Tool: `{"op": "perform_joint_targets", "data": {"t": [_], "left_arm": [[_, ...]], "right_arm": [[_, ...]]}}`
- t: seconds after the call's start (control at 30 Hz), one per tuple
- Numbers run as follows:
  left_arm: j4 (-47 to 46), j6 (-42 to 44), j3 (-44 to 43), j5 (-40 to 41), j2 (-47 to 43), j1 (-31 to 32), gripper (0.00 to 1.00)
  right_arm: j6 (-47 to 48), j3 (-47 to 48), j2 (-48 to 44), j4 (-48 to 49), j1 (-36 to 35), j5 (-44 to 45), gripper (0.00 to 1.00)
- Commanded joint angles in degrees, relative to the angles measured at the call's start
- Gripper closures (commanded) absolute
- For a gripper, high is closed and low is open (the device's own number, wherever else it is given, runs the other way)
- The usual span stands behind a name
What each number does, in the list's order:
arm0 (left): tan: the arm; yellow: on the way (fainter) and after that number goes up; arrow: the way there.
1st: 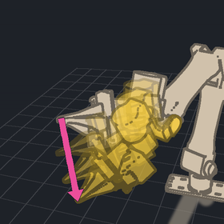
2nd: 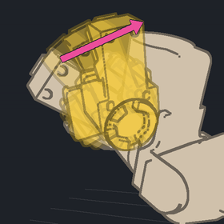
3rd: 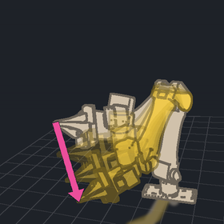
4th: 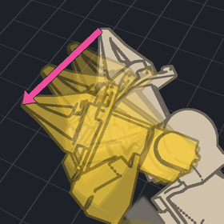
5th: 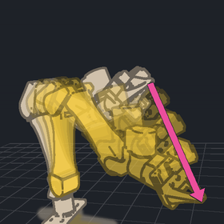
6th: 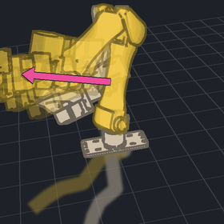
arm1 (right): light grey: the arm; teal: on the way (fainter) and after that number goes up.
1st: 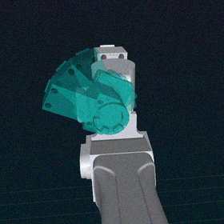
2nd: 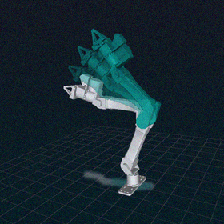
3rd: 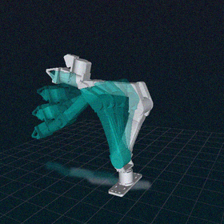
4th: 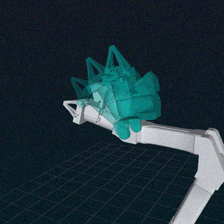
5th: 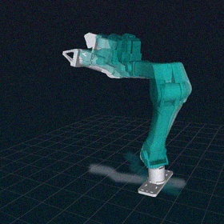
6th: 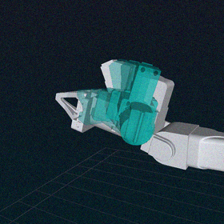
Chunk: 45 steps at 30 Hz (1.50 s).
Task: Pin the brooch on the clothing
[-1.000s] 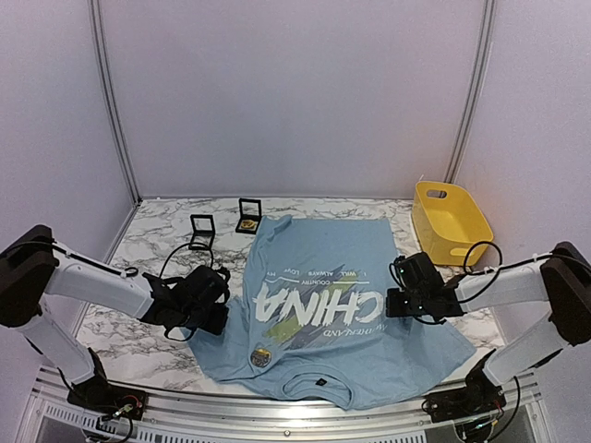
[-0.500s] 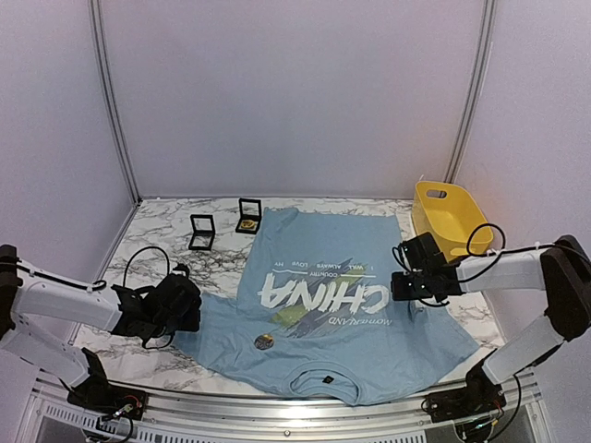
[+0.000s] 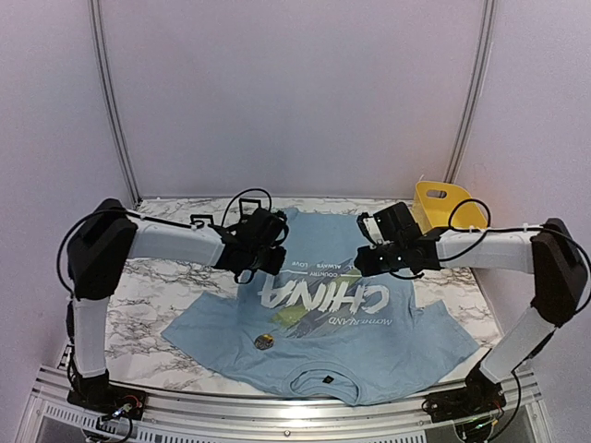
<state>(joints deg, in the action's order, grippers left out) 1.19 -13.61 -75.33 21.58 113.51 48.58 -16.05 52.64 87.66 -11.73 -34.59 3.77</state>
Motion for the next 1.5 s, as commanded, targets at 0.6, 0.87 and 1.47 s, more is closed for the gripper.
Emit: {"op": "perform_joint_targets", "data": {"t": [0.6,0.87,1.47], "left_arm": [[18.81,11.12,-43.14,-0.38,33.4,-6.89,0.68],[17.08,12.89,-43.34,-4.33,29.05,-7.93,0.6],[16.69,4.35,-38.3,-11.51,23.79,-20.05,0.28]], "right_arm": [[4.98,31.12,35.58,-8.23,18.59,3.27,0.88],[6.17,35.59,35.18,-10.87,18.6,1.99,0.86],[9.48,28.66,20.06,-6.49,18.09,-5.91,0.5]]}}
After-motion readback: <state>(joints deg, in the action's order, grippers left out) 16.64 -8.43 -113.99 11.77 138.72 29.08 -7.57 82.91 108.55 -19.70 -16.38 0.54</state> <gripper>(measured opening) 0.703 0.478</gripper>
